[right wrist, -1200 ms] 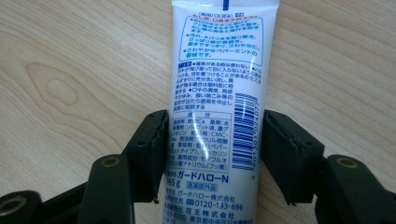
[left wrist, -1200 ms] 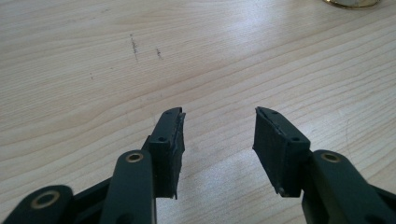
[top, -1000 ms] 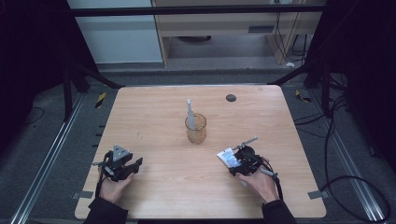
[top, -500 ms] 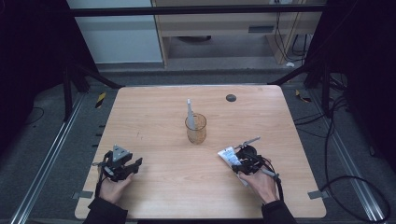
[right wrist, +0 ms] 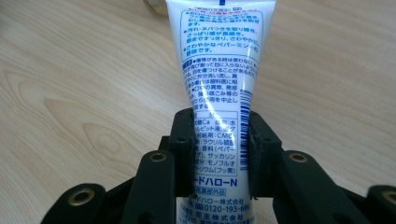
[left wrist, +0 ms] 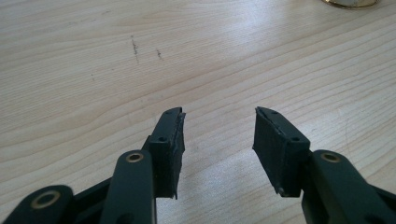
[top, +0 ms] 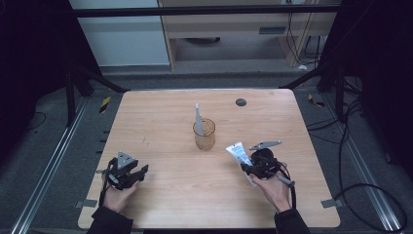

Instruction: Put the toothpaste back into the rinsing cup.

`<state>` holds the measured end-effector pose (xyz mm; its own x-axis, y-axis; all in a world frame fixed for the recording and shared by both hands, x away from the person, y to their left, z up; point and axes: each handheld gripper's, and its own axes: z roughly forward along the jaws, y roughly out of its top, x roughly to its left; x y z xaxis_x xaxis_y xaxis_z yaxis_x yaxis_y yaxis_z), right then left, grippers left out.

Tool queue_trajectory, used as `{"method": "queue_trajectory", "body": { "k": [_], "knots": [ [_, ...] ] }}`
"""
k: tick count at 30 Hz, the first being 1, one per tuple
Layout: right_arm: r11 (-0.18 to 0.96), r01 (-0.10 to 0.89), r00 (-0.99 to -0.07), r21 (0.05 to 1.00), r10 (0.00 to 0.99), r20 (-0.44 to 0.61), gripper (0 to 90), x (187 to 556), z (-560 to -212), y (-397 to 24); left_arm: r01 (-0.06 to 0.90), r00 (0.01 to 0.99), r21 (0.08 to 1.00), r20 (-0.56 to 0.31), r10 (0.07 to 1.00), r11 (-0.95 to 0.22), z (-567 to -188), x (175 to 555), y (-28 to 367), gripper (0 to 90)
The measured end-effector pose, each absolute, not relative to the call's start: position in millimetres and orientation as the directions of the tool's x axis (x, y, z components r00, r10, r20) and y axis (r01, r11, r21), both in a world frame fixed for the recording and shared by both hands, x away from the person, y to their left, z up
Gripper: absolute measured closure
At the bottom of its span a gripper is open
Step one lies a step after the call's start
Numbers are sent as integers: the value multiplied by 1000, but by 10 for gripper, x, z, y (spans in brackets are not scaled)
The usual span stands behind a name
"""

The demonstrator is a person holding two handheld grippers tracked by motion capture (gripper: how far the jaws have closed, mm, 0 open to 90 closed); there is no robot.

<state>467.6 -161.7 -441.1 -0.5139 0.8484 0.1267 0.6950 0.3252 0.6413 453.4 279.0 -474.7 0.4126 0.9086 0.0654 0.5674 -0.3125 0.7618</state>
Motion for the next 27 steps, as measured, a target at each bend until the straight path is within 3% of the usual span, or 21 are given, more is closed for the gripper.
{"method": "queue_trajectory", "body": {
  "k": [10, 27],
  "knots": [
    [221, 582, -510, 782, 849, 139, 687, 4703, -4145, -1647, 566, 411, 763, 67, 909, -312, -4746, 4532, 2790, 524],
    [92, 425, -505, 900, 850, 151, 688, 4892, -3871, -1486, 565, 409, 765, 66, 910, -310, -4743, 4531, 2798, 523]
  ]
}}
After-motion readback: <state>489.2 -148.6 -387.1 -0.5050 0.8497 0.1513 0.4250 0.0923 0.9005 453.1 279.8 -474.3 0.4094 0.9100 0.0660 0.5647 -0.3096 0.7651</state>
